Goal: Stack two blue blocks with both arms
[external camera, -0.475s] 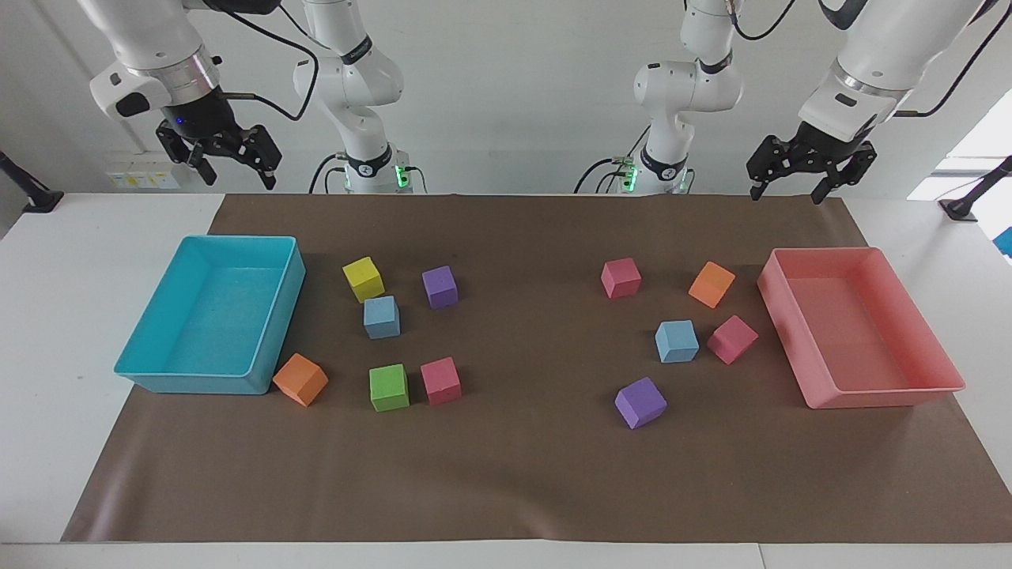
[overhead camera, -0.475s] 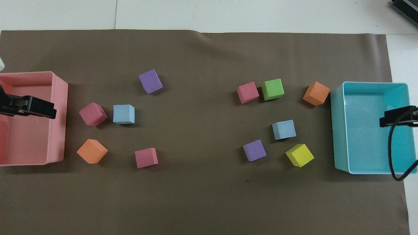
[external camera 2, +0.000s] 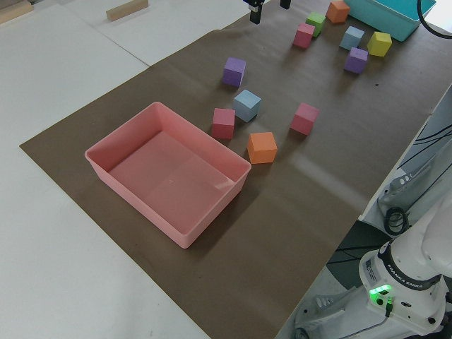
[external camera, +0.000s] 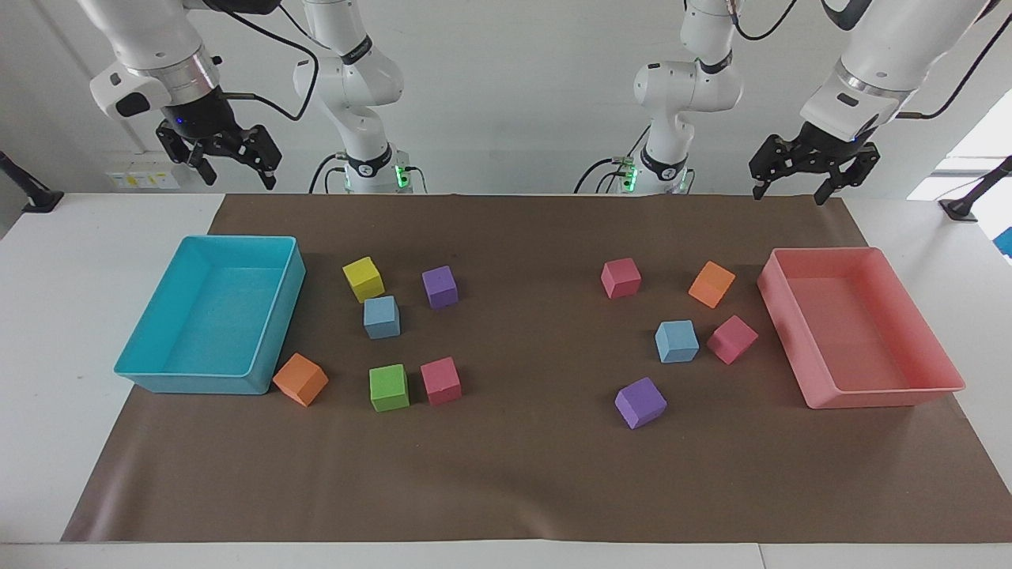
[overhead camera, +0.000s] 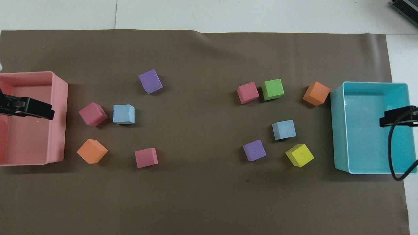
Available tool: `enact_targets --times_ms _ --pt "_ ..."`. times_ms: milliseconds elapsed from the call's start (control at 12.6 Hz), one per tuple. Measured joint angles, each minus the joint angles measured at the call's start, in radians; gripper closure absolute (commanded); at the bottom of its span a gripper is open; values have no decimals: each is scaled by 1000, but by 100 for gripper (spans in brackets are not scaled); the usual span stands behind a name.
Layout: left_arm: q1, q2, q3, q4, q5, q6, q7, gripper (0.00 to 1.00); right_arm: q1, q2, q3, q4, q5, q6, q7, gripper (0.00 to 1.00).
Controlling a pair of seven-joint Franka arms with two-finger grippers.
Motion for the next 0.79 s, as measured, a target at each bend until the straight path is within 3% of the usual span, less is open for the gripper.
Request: enact_targets --times_ms 792 --pt "4 0 0 0 0 -4 3 0 34 -6 4 -8 0 -28 -1 0"
